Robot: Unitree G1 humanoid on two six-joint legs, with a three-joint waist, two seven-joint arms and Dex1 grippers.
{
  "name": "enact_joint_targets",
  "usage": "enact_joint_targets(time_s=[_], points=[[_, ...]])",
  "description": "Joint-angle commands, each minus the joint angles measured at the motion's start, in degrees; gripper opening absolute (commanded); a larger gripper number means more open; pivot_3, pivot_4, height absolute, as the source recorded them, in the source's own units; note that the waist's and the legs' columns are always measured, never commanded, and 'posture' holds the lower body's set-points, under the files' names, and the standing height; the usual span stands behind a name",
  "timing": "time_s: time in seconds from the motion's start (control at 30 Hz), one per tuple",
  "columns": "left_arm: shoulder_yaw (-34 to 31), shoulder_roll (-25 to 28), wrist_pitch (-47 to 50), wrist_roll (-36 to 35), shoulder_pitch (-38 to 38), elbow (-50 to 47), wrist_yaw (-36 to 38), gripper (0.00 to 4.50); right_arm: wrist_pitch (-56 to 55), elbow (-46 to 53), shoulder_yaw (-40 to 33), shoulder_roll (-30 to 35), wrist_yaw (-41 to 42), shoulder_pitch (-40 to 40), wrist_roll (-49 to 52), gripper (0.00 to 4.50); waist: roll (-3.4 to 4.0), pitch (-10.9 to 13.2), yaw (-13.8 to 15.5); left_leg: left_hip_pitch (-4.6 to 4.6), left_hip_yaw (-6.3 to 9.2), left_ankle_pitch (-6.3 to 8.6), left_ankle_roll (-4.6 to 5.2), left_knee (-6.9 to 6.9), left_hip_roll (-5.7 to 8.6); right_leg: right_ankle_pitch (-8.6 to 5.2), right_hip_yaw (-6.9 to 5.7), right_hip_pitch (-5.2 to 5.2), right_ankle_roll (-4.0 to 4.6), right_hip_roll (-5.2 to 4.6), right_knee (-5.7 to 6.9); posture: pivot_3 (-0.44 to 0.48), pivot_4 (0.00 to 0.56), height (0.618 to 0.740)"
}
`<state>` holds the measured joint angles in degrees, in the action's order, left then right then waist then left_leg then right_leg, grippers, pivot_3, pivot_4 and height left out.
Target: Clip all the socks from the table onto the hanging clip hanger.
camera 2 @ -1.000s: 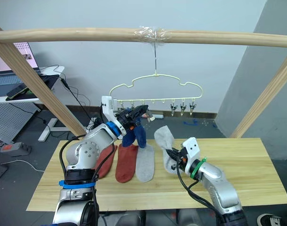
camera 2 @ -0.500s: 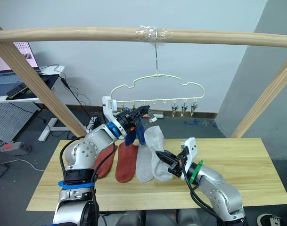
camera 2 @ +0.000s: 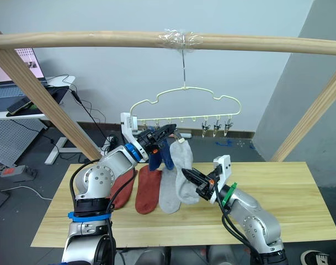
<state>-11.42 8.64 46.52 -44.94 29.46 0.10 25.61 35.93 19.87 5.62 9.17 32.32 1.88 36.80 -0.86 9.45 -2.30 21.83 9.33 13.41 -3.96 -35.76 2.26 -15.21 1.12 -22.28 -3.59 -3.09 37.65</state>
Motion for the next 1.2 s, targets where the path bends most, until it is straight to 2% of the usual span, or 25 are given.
enact_joint_targets(time_s=[0.03, 0.47, 0.57, 0.8, 0.97, 1.07, 1.2], points=[[0.4, -0.2, 0.0, -1.1, 0.3, -2.4, 0.3, 0.00, -0.3, 0.9, 0.0, -0.1, 0.1, 1.1, 0.9, 0.02, 0.00, 0.0, 0.0, 0.00, 0.00, 0.00, 0.00, 0.00, 0.00, 0.00, 0.00, 0.00, 0.00, 0.00, 0.00, -0.024, 0.155, 0.740], [1.7, 0.5, -0.2, -0.8, -0.7, -4.4, 1.7, 0.00, -1.4, -0.7, 0.4, -2.0, -0.8, 3.0, 0.0, 0.02, 0.01, 0.1, 0.1, 0.01, 0.00, 0.00, 0.00, 0.04, 0.00, 0.00, 0.00, -0.02, 0.00, 0.00, -0.02, -0.018, 0.148, 0.740], [1.8, 0.6, -0.4, -0.9, -0.8, -4.8, 2.1, 0.81, -2.1, -1.2, 0.6, -2.0, -0.8, 3.4, -0.7, 0.00, 0.02, 0.1, 0.1, 0.03, 0.00, 0.00, 0.00, 0.05, 0.00, 0.00, 0.00, -0.02, 0.00, 0.00, -0.04, -0.014, 0.141, 0.740], [1.3, 1.4, -0.3, -0.8, -1.4, -5.2, 2.1, 3.05, -3.3, -2.4, 1.0, -2.0, -0.6, 3.7, -2.0, 0.00, 0.02, 0.1, 0.2, 0.02, 0.00, 0.00, -0.01, 0.06, 0.00, 0.00, 0.00, -0.03, 0.00, 0.00, -0.05, -0.007, 0.131, 0.740], [-0.5, 5.0, 1.8, -2.0, -4.7, -10.1, 0.9, 4.48, -6.2, -5.7, 3.1, -2.2, -1.1, 5.1, -6.2, 0.00, 0.02, 0.1, 0.1, 0.01, -0.02, 0.01, -0.01, 0.11, -0.02, 0.00, 0.02, -0.05, 0.00, 0.00, -0.05, 0.009, 0.117, 0.740], [0.2, 11.6, 2.2, 0.9, -9.6, -14.9, 2.3, 4.48, -10.8, -11.9, 4.8, -2.7, -4.8, 8.1, -13.6, 0.00, 0.06, 0.1, 0.0, -0.05, -0.06, 0.00, -0.02, 0.16, -0.05, 0.00, 0.04, -0.08, 0.02, 0.01, -0.03, 0.036, 0.110, 0.740], [0.4, 18.2, 1.5, 2.2, -15.1, -20.0, 4.1, 4.50, -14.1, -16.0, 4.2, -3.1, -6.8, 9.8, -17.2, 1.13, 0.04, 0.0, 0.8, -0.05, -0.01, -0.01, -0.03, 0.29, -0.02, -0.03, 0.03, -0.10, 0.08, 0.00, -0.03, 0.079, 0.108, 0.740]])
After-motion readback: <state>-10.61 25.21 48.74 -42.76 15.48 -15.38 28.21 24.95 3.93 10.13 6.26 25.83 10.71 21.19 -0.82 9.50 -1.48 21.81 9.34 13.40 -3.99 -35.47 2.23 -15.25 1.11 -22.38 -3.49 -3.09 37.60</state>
